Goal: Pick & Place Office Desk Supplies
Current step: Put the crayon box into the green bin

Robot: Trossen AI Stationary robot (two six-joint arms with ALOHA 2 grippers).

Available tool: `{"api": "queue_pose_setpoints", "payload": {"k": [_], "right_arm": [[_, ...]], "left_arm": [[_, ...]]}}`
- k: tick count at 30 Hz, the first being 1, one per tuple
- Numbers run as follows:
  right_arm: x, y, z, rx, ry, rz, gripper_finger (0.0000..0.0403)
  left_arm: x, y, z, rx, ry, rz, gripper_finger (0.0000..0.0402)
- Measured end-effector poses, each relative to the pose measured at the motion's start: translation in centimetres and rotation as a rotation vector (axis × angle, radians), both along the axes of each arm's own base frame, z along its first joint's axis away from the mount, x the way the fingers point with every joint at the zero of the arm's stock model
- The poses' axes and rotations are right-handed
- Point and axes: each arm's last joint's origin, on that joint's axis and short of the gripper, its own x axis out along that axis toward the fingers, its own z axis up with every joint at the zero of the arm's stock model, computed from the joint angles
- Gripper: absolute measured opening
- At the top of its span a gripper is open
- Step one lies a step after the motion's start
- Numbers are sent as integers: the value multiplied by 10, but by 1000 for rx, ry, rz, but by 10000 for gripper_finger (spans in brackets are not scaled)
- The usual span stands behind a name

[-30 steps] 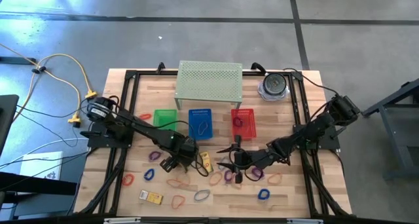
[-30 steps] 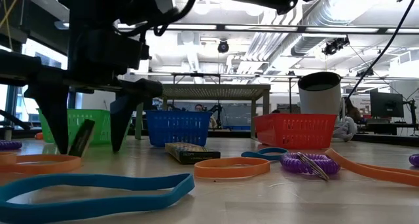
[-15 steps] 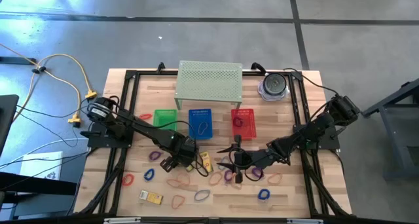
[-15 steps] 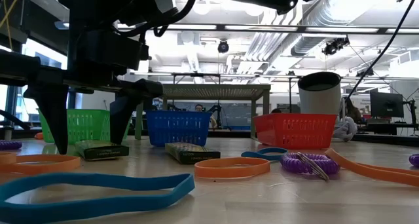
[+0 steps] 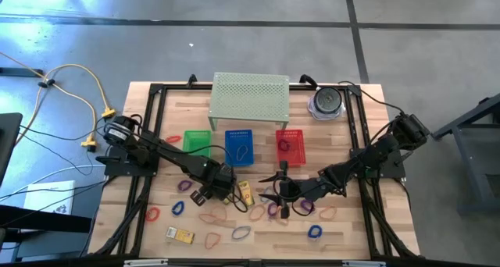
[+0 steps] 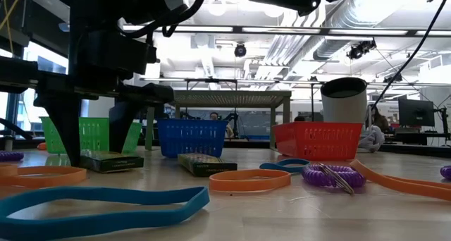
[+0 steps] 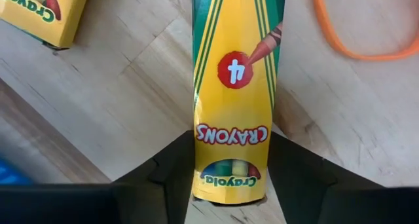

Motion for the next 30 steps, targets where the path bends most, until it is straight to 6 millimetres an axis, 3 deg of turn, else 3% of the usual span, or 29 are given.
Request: {"api": "queue_pose_setpoints", "payload": {"k": [9, 16, 23, 30], "right_arm": [[0, 0, 0, 0, 0, 0, 183], [0, 0, 0, 0, 0, 0, 183], [0, 0, 0, 0, 1, 0, 183], [-1, 2, 0, 0, 2, 6, 183]], "left_arm": [[-2, -6, 2, 36, -22, 2, 157], [-10, -17, 17, 156, -121, 6, 147], [-22, -29, 18, 173, -106, 181, 140], [-41, -27, 19, 183, 17, 472, 140]]}}
